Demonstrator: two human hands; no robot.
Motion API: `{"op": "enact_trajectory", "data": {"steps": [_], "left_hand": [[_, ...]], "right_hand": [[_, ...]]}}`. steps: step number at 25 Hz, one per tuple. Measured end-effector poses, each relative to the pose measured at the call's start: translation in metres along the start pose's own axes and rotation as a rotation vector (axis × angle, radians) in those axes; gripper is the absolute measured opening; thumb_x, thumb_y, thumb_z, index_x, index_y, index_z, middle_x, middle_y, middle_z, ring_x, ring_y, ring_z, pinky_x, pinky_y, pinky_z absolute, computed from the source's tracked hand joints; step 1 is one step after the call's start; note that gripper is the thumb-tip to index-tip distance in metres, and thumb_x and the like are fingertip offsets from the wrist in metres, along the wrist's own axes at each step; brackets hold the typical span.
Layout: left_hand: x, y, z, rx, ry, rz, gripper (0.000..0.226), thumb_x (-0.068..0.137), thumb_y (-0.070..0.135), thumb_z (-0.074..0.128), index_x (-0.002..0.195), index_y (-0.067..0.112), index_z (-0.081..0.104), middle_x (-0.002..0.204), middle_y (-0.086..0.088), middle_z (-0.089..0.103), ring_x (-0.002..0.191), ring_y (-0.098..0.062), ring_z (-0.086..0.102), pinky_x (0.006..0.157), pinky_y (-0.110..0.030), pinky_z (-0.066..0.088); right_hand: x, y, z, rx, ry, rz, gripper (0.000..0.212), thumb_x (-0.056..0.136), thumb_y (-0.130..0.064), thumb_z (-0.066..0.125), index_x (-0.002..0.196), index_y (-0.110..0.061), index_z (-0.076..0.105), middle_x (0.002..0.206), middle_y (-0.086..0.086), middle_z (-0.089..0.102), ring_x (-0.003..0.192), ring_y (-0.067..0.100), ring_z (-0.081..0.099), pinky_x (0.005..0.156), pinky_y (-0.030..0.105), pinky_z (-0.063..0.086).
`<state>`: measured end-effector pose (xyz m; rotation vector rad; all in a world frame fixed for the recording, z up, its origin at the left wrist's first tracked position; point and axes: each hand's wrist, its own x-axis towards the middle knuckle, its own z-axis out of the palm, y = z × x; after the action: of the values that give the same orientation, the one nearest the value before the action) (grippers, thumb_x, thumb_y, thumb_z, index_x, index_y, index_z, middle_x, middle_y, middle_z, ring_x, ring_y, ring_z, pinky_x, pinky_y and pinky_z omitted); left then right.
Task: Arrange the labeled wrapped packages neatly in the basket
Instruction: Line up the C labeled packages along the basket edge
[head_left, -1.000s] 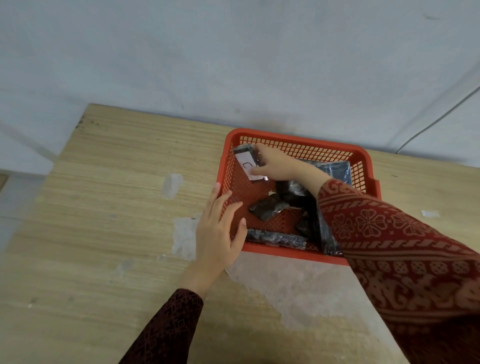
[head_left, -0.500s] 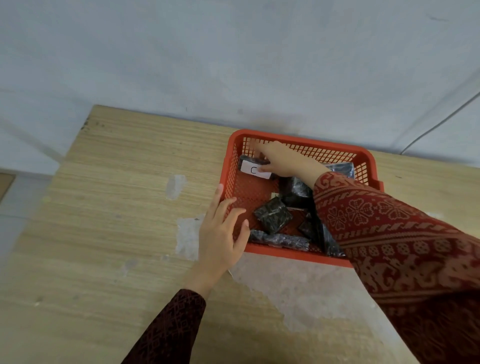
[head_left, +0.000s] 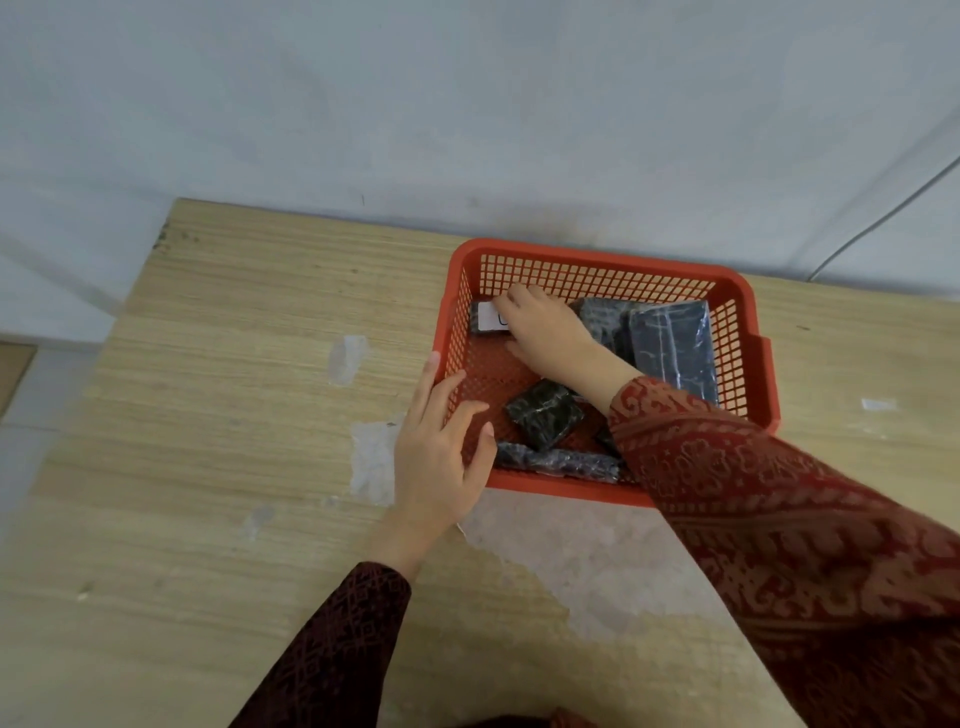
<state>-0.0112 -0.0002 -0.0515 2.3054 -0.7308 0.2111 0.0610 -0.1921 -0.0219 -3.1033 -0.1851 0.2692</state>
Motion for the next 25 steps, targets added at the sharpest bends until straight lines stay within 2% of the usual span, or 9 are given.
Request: {"op": "enact_trajectory", "data": {"steps": [4, 8, 11, 12, 14, 17, 20, 22, 25], "left_hand": [[-0.002, 0.001, 0.001, 0.021, 0.003, -0.032, 0.032, 0.092, 0.029, 0.050, 0.116, 0.012, 0.064, 0.148, -0.016, 0.041, 0.147, -0.025, 0.020, 0.117, -0.031, 0.025], [-0.002, 0.004, -0.002, 0.043, -0.045, -0.124, 0.061, 0.092, 0.035, 0.046, 0.147, 0.012, 0.032, 0.158, -0.017, 0.020, 0.144, -0.030, 0.025, 0.111, -0.032, 0.030], [-0.001, 0.007, -0.004, 0.068, -0.088, -0.159, 0.070, 0.091, 0.040, 0.042, 0.151, 0.011, 0.018, 0.161, -0.013, 0.015, 0.141, -0.027, 0.029, 0.104, -0.027, 0.032], [-0.001, 0.008, -0.005, 0.074, -0.090, -0.161, 0.070, 0.091, 0.040, 0.041, 0.150, 0.010, 0.020, 0.161, -0.013, 0.015, 0.140, -0.026, 0.030, 0.104, -0.027, 0.032], [-0.001, 0.008, -0.005, 0.063, -0.077, -0.168, 0.066, 0.091, 0.040, 0.041, 0.148, 0.010, 0.027, 0.160, -0.011, 0.017, 0.139, -0.025, 0.032, 0.104, -0.025, 0.031], [-0.003, 0.009, -0.005, 0.029, -0.056, -0.162, 0.059, 0.091, 0.038, 0.042, 0.143, 0.011, 0.037, 0.160, -0.010, 0.020, 0.138, -0.022, 0.032, 0.104, -0.024, 0.030], [-0.003, 0.009, -0.006, 0.014, -0.044, -0.155, 0.054, 0.090, 0.036, 0.045, 0.138, 0.011, 0.043, 0.160, -0.009, 0.020, 0.135, -0.020, 0.034, 0.101, -0.022, 0.031], [-0.003, 0.009, -0.006, 0.015, -0.036, -0.147, 0.051, 0.090, 0.036, 0.045, 0.134, 0.010, 0.046, 0.159, -0.011, 0.022, 0.133, -0.018, 0.034, 0.099, -0.022, 0.032], [-0.003, 0.009, -0.005, 0.008, -0.020, -0.137, 0.046, 0.090, 0.035, 0.045, 0.127, 0.010, 0.053, 0.158, -0.012, 0.024, 0.132, -0.019, 0.035, 0.097, -0.022, 0.034]], "right_hand": [[-0.059, -0.009, -0.001, 0.052, -0.055, -0.133, 0.038, 0.086, -0.015, 0.057, 0.122, -0.006, 0.047, 0.120, 0.015, 0.052, 0.110, 0.033, 0.052, 0.084, 0.044, 0.051], [-0.091, 0.001, 0.003, -0.051, -0.223, -0.258, 0.053, 0.087, -0.016, 0.055, 0.137, -0.013, 0.037, 0.142, 0.017, 0.039, 0.130, 0.032, 0.038, 0.094, 0.042, 0.047], [-0.091, 0.005, 0.005, -0.072, -0.317, -0.253, 0.072, 0.083, -0.020, 0.066, 0.143, -0.015, 0.027, 0.149, 0.015, 0.030, 0.137, 0.031, 0.030, 0.100, 0.041, 0.045], [-0.089, 0.004, 0.006, -0.100, -0.330, -0.257, 0.077, 0.081, -0.020, 0.068, 0.144, -0.016, 0.025, 0.148, 0.014, 0.031, 0.136, 0.031, 0.030, 0.099, 0.040, 0.046], [-0.083, 0.002, 0.006, -0.081, -0.279, -0.248, 0.061, 0.085, -0.013, 0.061, 0.140, -0.015, 0.033, 0.138, 0.012, 0.043, 0.125, 0.029, 0.041, 0.090, 0.039, 0.050], [-0.072, 0.004, -0.004, 0.255, -0.240, -0.138, 0.018, 0.091, -0.011, 0.052, 0.109, -0.011, 0.053, 0.104, 0.010, 0.061, 0.095, 0.028, 0.058, 0.075, 0.040, 0.048], [-0.064, 0.010, -0.018, 0.552, -0.247, -0.008, 0.010, 0.094, -0.023, 0.056, 0.097, -0.014, 0.053, 0.079, 0.000, 0.057, 0.071, 0.021, 0.055, 0.063, 0.033, 0.040], [-0.061, 0.013, -0.020, 0.629, -0.252, 0.043, 0.014, 0.094, -0.026, 0.056, 0.102, -0.016, 0.052, 0.082, -0.003, 0.056, 0.070, 0.018, 0.054, 0.065, 0.032, 0.040], [-0.050, 0.015, -0.019, 0.662, -0.302, 0.116, 0.037, 0.092, -0.028, 0.059, 0.123, -0.012, 0.046, 0.111, 0.006, 0.059, 0.087, 0.019, 0.056, 0.075, 0.032, 0.042]]}}
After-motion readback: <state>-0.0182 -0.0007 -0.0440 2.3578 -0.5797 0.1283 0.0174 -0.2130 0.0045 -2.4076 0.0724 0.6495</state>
